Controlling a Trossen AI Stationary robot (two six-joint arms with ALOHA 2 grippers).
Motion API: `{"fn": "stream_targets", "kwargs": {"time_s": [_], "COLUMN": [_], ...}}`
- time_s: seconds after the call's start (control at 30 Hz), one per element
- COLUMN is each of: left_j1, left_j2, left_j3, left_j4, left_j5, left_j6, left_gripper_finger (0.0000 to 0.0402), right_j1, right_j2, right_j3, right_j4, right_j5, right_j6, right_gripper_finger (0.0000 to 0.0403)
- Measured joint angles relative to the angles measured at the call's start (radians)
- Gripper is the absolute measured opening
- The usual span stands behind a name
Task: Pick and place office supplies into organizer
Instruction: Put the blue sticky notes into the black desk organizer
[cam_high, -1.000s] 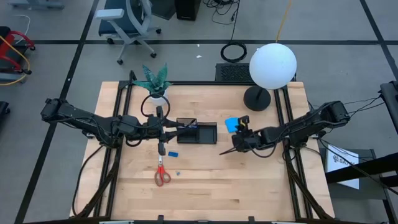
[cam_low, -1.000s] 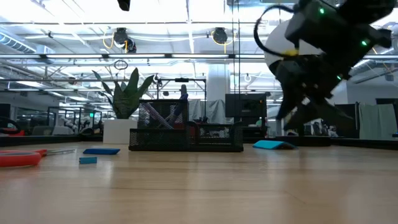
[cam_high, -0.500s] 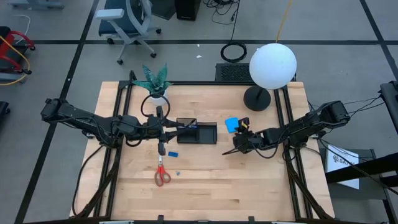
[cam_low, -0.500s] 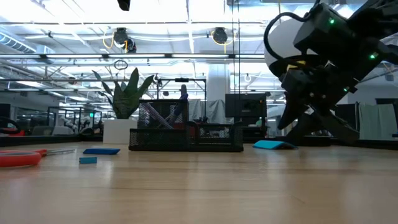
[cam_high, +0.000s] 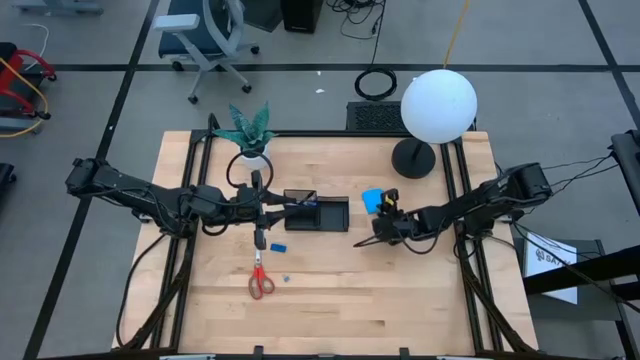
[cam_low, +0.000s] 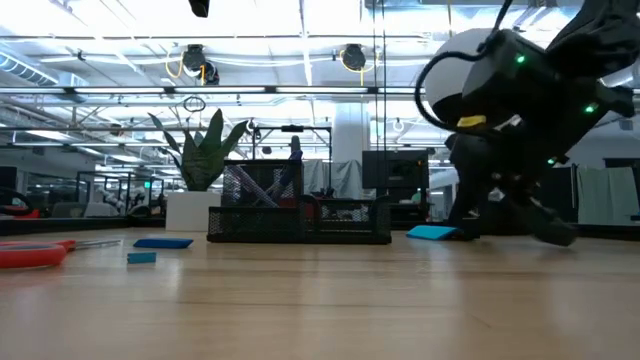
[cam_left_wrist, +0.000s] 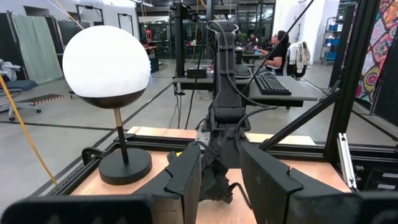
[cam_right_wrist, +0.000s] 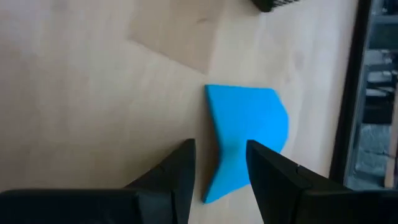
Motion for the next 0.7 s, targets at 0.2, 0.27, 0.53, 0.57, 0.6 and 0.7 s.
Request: {"fn": "stream_targets", "kwargs": {"time_s": [0.2, 0.27, 0.53, 0.57, 0.6, 0.7], "left_j1": [0.0, 0.0, 0.0, 0.0, 0.0, 0.0], "left_j2": [0.0, 0.0, 0.0, 0.0, 0.0, 0.0], "left_j3": [0.0, 0.0, 0.0, 0.0, 0.0, 0.0], "left_j4": [0.0, 0.002, 0.003, 0.003, 0.003, 0.003], "left_j5": [0.0, 0.0, 0.0, 0.0, 0.0, 0.0], "left_j6": [0.0, 0.0, 0.0, 0.0, 0.0, 0.0], "left_gripper_finger": [0.012, 0.012, 0.012, 0.012, 0.012, 0.012], "right_j1": [-0.06, -0.072, -0.099, -0.099, -0.098, -0.096], "right_j2": [0.053, 0.063, 0.083, 0.083, 0.083, 0.073], "right_j3": [0.004, 0.004, 0.003, 0.002, 0.002, 0.006], "right_j4": [0.138, 0.149, 0.071, 0.074, 0.079, 0.092], "right_j5": [0.007, 0.002, -0.069, -0.068, -0.07, -0.064], "right_j6": [-0.062, -0.08, -0.049, -0.043, -0.041, -0.042], "right_gripper_finger": [0.0133, 0.0124, 0.001, 0.0008, 0.0005, 0.0002]}}
